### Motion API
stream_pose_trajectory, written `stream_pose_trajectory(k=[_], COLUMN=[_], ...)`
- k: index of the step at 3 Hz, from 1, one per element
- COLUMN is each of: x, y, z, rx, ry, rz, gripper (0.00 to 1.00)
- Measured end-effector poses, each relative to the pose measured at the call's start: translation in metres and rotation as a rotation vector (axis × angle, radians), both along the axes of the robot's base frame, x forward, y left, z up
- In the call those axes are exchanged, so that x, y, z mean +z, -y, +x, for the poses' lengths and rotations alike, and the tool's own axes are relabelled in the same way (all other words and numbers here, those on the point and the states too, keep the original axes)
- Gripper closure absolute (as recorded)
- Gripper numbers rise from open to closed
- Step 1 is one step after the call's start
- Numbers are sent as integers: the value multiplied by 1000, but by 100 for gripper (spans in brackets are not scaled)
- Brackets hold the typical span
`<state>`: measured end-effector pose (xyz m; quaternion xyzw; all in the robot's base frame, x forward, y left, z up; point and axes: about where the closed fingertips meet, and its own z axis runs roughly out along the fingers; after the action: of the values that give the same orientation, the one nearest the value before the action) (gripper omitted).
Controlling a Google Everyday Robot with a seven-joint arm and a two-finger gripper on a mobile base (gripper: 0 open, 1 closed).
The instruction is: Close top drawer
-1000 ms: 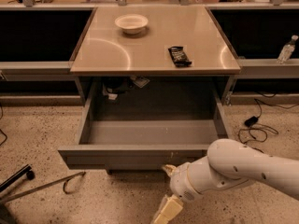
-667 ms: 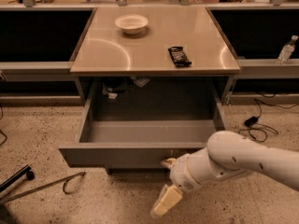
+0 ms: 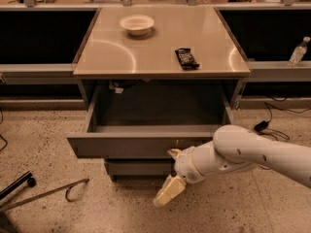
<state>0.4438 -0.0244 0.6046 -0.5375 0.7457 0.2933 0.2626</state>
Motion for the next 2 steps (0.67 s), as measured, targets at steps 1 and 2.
stream_pose_trajectory(k=[1,2], x=[25,55], y=[12,28], z=[25,63], rx=[-18,-39], ry=[77,139], rz=[-5,-23], gripper=[0,0])
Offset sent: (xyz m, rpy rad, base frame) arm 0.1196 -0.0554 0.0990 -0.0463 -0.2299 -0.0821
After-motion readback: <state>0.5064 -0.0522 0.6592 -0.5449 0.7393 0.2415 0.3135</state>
